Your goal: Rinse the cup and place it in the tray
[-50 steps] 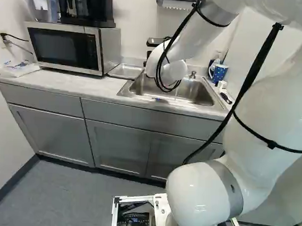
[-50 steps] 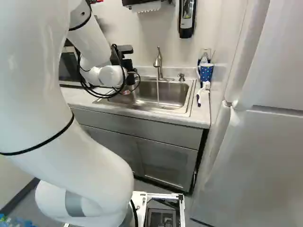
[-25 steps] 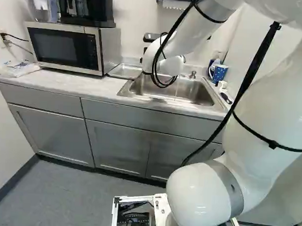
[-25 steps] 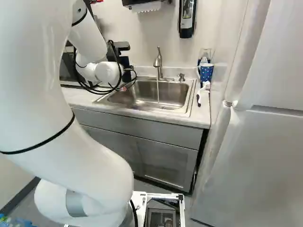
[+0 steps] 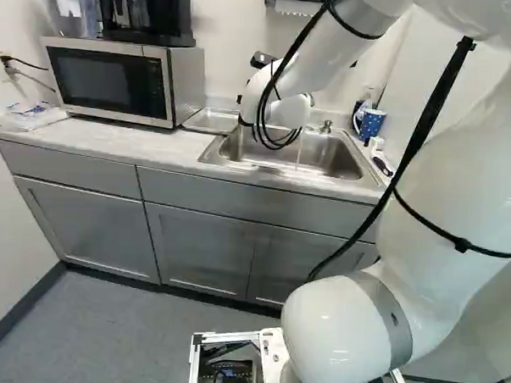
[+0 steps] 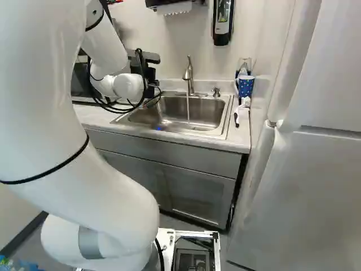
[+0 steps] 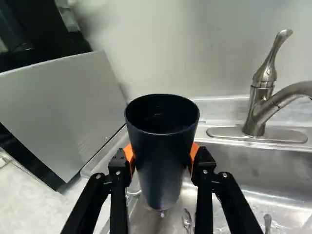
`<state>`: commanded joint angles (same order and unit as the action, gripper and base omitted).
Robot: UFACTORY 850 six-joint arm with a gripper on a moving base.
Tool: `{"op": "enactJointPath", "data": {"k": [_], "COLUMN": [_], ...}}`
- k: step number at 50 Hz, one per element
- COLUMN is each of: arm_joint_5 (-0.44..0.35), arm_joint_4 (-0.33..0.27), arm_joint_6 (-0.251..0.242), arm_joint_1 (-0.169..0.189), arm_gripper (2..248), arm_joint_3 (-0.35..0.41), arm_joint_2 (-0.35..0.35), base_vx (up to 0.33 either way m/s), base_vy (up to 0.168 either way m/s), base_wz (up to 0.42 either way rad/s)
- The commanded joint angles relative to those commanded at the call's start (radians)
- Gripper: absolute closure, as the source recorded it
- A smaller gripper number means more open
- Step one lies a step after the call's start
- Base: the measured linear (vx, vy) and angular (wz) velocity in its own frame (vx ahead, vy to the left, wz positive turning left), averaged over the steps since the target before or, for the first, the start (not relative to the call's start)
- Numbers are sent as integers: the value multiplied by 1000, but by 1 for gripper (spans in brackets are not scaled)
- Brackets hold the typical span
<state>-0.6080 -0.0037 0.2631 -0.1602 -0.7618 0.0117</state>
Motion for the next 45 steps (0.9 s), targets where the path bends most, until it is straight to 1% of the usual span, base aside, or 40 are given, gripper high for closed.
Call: {"op": "enactJointPath", "data": {"k": [45], "arm_joint_5": [0], "arm_joint_4": [0], "arm_joint_6": [473], "arm_joint_1": [0], "arm_gripper": [126], "arm_joint_3": [0], "arm_joint_2": [0], "base_vx": [0], "base_vy": [0], "base_wz": [0]}}
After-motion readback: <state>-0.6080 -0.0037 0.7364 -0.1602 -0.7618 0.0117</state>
